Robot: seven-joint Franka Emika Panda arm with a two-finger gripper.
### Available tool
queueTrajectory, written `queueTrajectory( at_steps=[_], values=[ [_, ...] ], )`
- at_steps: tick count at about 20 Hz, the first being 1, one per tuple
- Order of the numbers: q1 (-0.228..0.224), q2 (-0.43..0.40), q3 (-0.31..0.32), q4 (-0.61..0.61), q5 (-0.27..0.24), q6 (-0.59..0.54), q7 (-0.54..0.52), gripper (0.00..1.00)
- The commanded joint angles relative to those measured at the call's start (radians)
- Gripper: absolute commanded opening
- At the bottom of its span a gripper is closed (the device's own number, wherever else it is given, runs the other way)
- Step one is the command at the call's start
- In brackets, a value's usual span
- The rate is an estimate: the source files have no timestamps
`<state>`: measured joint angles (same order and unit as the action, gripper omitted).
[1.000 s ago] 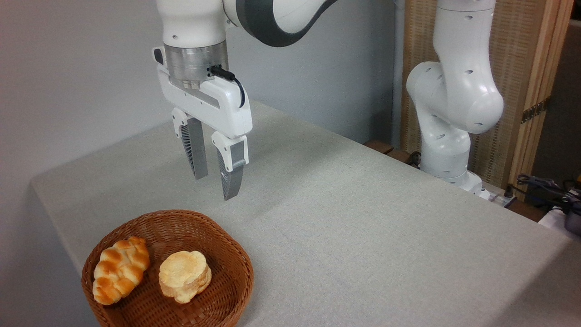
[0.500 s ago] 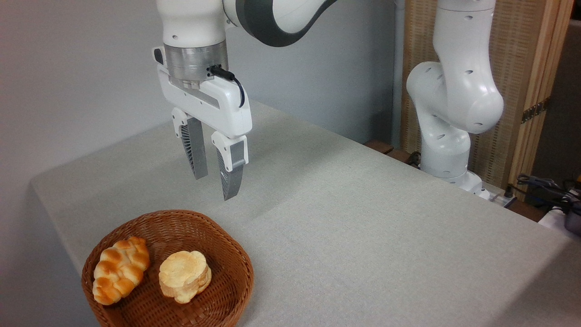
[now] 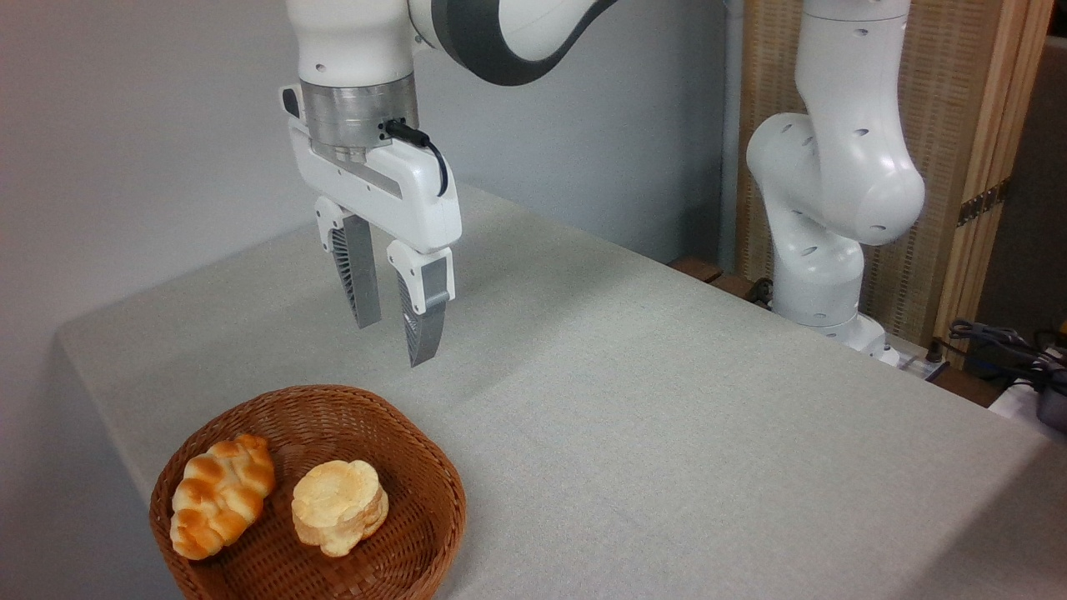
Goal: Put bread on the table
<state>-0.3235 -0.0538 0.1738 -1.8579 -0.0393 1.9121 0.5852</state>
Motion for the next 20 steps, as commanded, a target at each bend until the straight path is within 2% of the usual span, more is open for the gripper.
queueTrajectory(
  at_steps=[1, 13, 20],
  values=[
    [-0.002, 0.000, 0.001, 0.014, -0.014, -0.024, -0.005, 1.00],
    [-0.008, 0.009, -0.002, 0.016, -0.013, -0.021, -0.007, 1.00],
    [-0.003, 0.025, 0.004, 0.016, -0.010, 0.036, 0.005, 1.00]
  ],
)
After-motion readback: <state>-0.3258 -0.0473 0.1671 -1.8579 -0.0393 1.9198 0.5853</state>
